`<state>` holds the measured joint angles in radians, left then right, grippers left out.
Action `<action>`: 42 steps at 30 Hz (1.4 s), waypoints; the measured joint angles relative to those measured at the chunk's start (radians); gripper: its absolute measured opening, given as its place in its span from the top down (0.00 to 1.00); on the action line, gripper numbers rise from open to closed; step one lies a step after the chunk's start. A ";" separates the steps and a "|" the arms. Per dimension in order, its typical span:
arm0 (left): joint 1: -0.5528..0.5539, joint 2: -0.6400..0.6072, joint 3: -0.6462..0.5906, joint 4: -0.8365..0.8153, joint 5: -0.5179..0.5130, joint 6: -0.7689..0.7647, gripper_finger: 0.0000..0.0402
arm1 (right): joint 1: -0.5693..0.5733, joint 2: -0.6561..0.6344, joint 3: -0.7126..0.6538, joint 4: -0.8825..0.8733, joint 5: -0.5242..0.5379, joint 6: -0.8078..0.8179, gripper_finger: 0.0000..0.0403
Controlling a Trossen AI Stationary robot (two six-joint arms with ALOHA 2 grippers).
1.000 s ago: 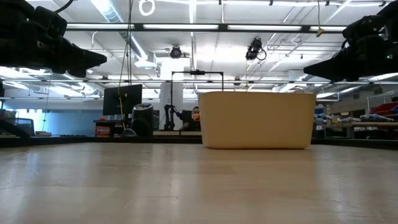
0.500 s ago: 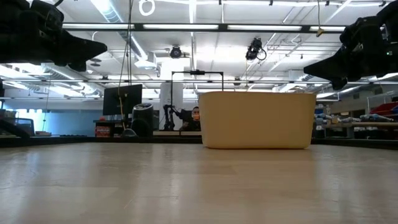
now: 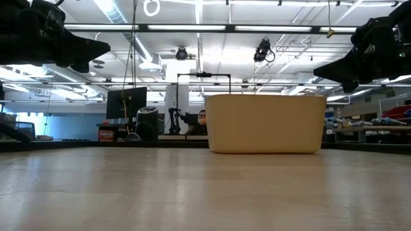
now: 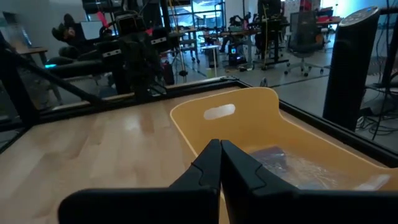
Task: Roll bandage
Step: Return to Home Position
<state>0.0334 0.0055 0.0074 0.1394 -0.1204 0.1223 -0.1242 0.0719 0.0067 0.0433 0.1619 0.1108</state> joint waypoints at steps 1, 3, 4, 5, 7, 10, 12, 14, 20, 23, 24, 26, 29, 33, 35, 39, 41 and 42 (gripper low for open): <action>0.000 0.000 0.000 0.000 0.000 0.000 0.88 | 0.000 0.000 0.000 0.000 0.000 0.000 0.98; 0.000 0.000 0.000 0.000 0.000 0.000 0.88 | 0.000 0.000 0.000 0.000 0.000 0.000 0.98; 0.000 0.000 0.000 0.000 0.000 0.000 0.88 | 0.000 0.000 0.000 0.000 0.000 0.000 0.98; 0.000 0.000 0.000 0.000 0.000 0.000 0.88 | 0.000 0.000 0.000 0.000 0.000 0.000 0.98; 0.000 0.000 0.000 0.000 0.000 0.000 0.88 | 0.000 0.000 0.000 0.000 0.000 -0.001 0.98; 0.000 0.000 0.000 0.001 0.000 0.000 0.88 | 0.000 0.000 0.000 0.000 0.000 -0.001 0.99; 0.000 0.000 0.000 0.001 0.000 0.000 0.88 | 0.000 0.000 0.000 0.000 0.000 -0.001 0.99; 0.000 0.000 0.000 0.001 0.000 0.000 0.88 | 0.000 0.000 0.000 0.000 0.000 -0.001 0.99; 0.000 0.000 0.000 0.001 0.000 0.000 0.88 | 0.000 0.000 0.000 0.000 0.000 -0.001 0.98; 0.000 0.000 0.000 0.001 0.000 0.000 0.88 | 0.000 0.000 0.000 0.000 0.000 -0.001 0.99; 0.000 0.000 0.000 0.001 0.000 0.000 0.88 | 0.000 0.000 0.000 0.000 0.000 -0.001 0.99; 0.000 0.000 0.000 0.001 0.000 0.000 0.88 | 0.000 0.000 0.000 0.000 0.000 -0.001 0.98; 0.000 0.000 0.000 0.002 0.000 0.000 0.88 | 0.000 0.000 0.000 0.000 0.000 -0.001 0.98; 0.000 0.000 0.000 0.002 0.000 0.000 0.88 | 0.000 0.000 0.000 0.000 0.000 -0.001 0.98; 0.000 0.000 0.000 0.002 0.000 0.000 0.88 | 0.000 0.000 0.000 0.000 0.000 -0.001 0.99; 0.000 0.000 0.000 0.002 0.000 0.000 0.88 | 0.000 0.000 0.000 0.000 0.000 -0.001 0.98; 0.000 0.000 -0.001 0.002 0.000 0.000 0.88 | 0.000 0.000 0.000 0.000 0.000 -0.001 0.98; 0.000 0.000 -0.001 0.002 0.000 0.000 0.88 | 0.000 0.000 0.000 0.000 0.000 -0.001 0.98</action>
<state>0.0334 0.0055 0.0067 0.1410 -0.1200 0.1220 -0.1242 0.0719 0.0067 0.0433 0.1623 0.1097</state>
